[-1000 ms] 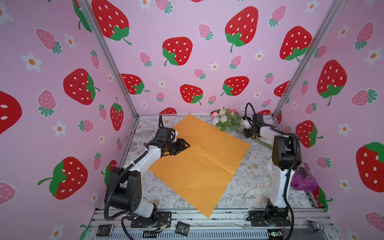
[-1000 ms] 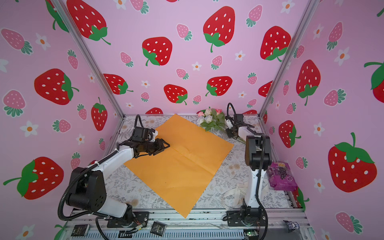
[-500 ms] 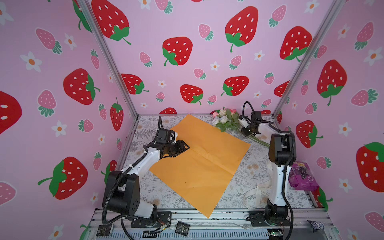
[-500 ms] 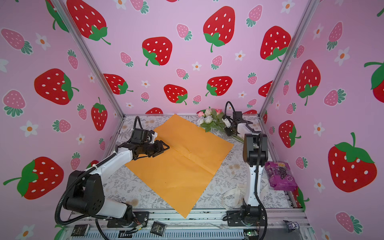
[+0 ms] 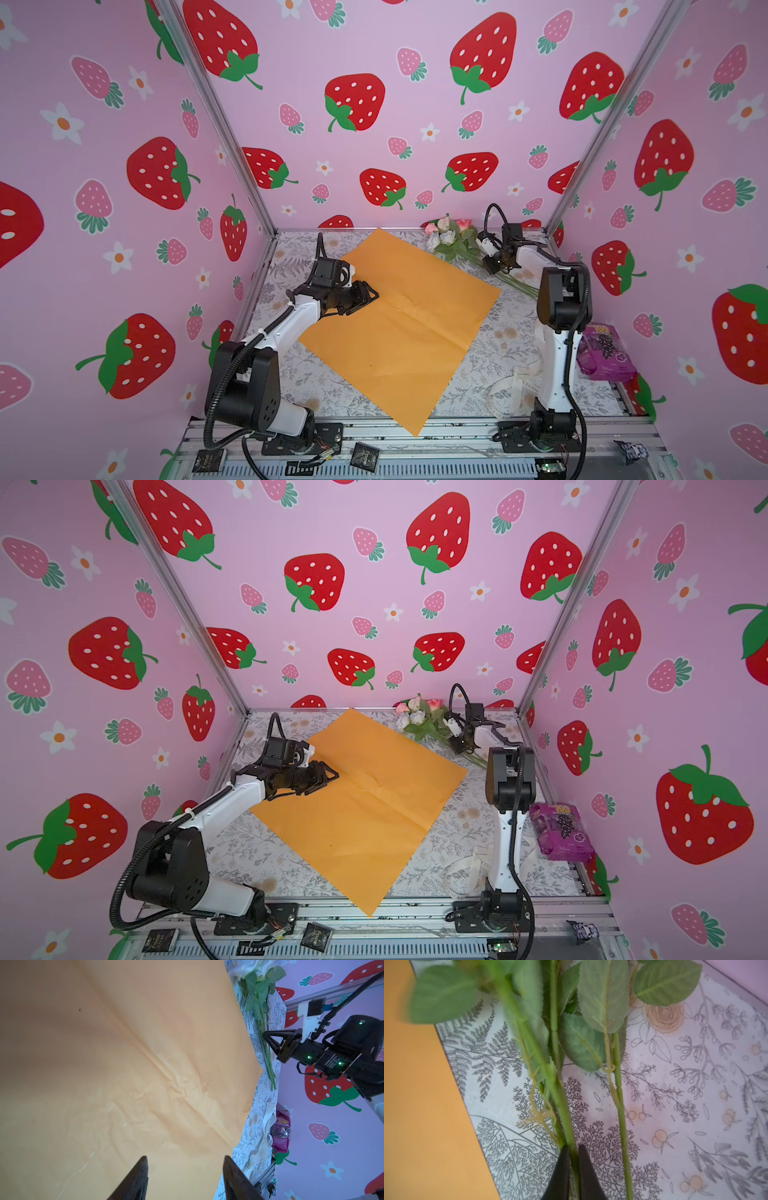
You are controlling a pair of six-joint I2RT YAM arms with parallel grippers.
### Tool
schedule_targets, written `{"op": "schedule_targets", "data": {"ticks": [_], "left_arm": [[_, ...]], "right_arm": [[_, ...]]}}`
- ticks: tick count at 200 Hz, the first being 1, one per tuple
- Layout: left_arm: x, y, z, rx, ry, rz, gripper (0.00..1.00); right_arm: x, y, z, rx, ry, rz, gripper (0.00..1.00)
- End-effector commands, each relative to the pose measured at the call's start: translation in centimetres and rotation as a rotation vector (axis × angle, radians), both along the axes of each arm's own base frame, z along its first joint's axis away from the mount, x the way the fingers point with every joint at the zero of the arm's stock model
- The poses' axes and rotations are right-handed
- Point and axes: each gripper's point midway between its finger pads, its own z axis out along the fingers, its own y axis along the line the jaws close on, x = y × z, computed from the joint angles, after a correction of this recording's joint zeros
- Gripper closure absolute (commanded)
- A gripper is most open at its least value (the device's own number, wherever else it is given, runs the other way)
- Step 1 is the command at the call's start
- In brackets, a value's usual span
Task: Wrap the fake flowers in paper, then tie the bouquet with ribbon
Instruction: 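Grasp one rose stem with the right gripper and lift it from the bunch, then lay the white rose lengthwise on the sheet with the right gripper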
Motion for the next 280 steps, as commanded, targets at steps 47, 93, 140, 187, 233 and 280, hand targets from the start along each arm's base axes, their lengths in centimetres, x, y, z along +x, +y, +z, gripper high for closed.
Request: {"op": "schedule_targets", "data": {"ticks": [47, 93, 140, 187, 233, 280], "left_arm": [[-0.9, 0.3, 0.6, -0.002, 0.003, 0.018, 0.41], [-1.3, 0.5, 1.4, -0.007, -0.014, 0.032, 0.41], [-2.3, 1.4, 2.1, 0.021, -0.033, 0.060, 0.41], [-4.0, 4.9, 2.2, 0.127, -0.040, 0.192, 0.40], [-5.6, 7.6, 3.4, 0.174, -0.054, 0.242, 0.40], [-6.8, 9.8, 3.3, 0.187, -0.039, 0.323, 0.38]], "right_arm": [[-0.2, 0.8, 5.3, 0.045, -0.063, 0.018, 0.96], [-3.1, 2.0, 9.4, 0.149, -0.068, 0.028, 0.96], [-5.1, 4.1, 11.9, 0.387, 0.031, -0.079, 0.98], [-8.2, 11.0, 14.4, 0.800, 0.127, -0.220, 1.00], [-12.4, 24.0, 13.6, 0.881, 0.213, -0.276, 1.00], [-15.3, 31.7, 9.2, 0.933, 0.369, -0.426, 1.00]]}}
